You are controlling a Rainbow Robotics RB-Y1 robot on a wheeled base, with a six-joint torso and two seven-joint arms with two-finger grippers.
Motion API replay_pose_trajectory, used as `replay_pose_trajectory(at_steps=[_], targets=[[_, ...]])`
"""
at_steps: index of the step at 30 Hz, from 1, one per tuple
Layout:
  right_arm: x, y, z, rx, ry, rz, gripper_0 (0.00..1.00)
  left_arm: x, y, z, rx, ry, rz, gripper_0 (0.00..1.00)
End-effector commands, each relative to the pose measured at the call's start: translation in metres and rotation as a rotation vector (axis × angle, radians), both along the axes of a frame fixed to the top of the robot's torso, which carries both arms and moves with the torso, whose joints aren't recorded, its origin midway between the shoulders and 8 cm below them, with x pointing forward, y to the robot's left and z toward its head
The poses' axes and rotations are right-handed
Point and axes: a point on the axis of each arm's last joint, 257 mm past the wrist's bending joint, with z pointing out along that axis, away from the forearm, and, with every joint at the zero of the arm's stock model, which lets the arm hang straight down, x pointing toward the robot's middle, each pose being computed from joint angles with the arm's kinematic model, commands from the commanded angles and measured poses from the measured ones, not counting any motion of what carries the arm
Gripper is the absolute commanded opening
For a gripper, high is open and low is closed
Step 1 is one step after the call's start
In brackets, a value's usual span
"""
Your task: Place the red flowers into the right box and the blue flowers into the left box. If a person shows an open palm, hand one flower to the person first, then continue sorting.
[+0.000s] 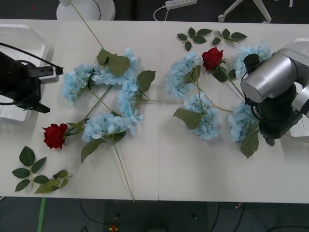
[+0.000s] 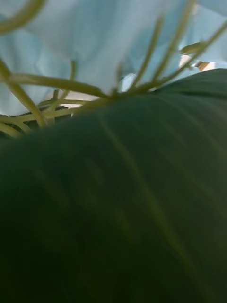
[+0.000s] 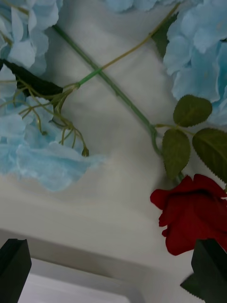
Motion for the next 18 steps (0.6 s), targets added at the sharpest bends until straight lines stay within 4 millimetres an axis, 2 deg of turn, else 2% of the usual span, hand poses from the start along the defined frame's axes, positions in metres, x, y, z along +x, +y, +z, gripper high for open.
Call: replay_pose_trajectory(at_steps=[1,4,9,13,15,16,17,18], targets=[[0.020,0.019,0.003,-0.014,-0.022,0.056,1.00,0.010,-0.061,0.038,-0.229,0.066,0.214,1.00],[0.021,0.021,-0.006,-0.019,-0.023,0.063,1.00,0.016,-0.074,0.042,-0.323,0.116,0.399,1.00],[0.020,0.020,-0.014,-0.018,-0.018,0.047,1.00,0.023,-0.089,0.035,-0.616,0.311,0.883,1.00],[0.019,0.018,-0.014,-0.028,-0.015,0.046,1.00,0.031,-0.082,0.027,-0.717,0.365,1.087,1.00],[0.019,0.017,-0.015,-0.029,-0.012,0.046,1.00,0.030,-0.088,0.022,-0.756,0.408,1.162,1.00],[0.019,0.017,-0.015,-0.029,-0.012,0.046,0.96,0.029,-0.090,0.021,-0.780,0.436,1.210,1.00],[0.019,0.017,-0.015,-0.028,-0.013,0.043,0.86,0.028,-0.095,0.019,-0.814,0.474,1.275,1.00],[0.019,0.017,-0.015,-0.027,-0.013,0.041,0.82,0.028,-0.098,0.019,-0.835,0.493,1.314,1.00]])
